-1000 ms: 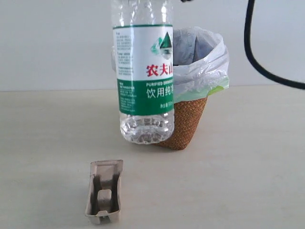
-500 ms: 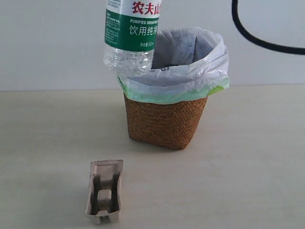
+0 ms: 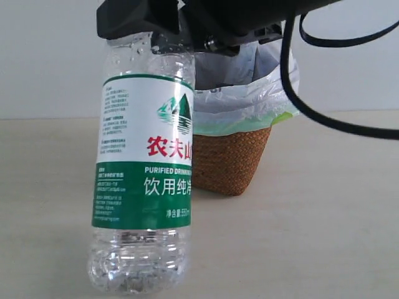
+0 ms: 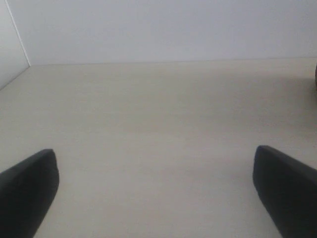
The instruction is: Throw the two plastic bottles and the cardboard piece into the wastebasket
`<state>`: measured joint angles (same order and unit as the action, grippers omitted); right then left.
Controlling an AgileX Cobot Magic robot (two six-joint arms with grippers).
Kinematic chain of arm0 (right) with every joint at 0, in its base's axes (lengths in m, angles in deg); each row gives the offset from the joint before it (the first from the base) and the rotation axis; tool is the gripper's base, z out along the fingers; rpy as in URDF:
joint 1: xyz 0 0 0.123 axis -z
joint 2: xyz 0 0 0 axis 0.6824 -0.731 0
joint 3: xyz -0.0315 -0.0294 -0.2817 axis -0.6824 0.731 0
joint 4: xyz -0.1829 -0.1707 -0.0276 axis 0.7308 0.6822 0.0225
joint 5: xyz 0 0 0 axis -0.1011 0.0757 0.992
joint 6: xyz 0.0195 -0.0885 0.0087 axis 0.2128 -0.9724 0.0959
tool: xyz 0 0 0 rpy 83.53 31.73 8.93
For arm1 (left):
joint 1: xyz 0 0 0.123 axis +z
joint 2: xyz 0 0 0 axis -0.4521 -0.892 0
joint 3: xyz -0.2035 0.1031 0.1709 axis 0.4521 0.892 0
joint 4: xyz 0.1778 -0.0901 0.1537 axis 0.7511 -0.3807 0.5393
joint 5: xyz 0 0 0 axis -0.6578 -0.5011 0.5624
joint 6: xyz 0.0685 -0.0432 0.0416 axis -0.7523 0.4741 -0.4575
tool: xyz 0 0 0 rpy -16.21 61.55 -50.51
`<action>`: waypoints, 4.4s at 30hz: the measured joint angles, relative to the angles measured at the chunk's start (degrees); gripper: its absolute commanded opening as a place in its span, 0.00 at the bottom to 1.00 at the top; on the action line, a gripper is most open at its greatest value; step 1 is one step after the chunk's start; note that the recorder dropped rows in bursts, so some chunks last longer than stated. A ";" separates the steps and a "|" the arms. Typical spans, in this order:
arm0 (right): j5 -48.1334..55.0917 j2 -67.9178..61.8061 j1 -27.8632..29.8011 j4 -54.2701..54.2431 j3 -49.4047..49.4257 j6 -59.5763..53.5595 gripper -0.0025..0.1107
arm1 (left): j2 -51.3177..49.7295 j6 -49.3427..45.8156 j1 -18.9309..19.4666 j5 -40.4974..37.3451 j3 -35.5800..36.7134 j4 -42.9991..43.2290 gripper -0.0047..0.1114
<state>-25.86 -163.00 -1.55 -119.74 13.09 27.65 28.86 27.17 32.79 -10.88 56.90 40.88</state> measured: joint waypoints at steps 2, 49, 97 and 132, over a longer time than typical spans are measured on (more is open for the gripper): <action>0.05 0.00 0.00 -0.79 0.00 -2.55 0.02 | 0.00 0.00 0.00 0.00 0.00 0.00 0.97; -36.94 0.87 0.00 9.66 -0.68 -36.81 0.79 | 0.00 0.00 0.00 0.00 0.00 0.00 0.97; 18.99 -34.97 -0.01 46.54 8.08 -12.98 0.62 | 0.00 0.00 0.00 0.00 0.00 0.00 0.97; -26.54 -2.11 -12.88 43.63 -0.41 -16.30 0.02 | 0.00 0.00 0.00 0.00 0.00 0.00 0.97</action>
<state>-52.40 -165.11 -14.43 -76.12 12.68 11.35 28.86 27.17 32.79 -10.88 56.90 40.88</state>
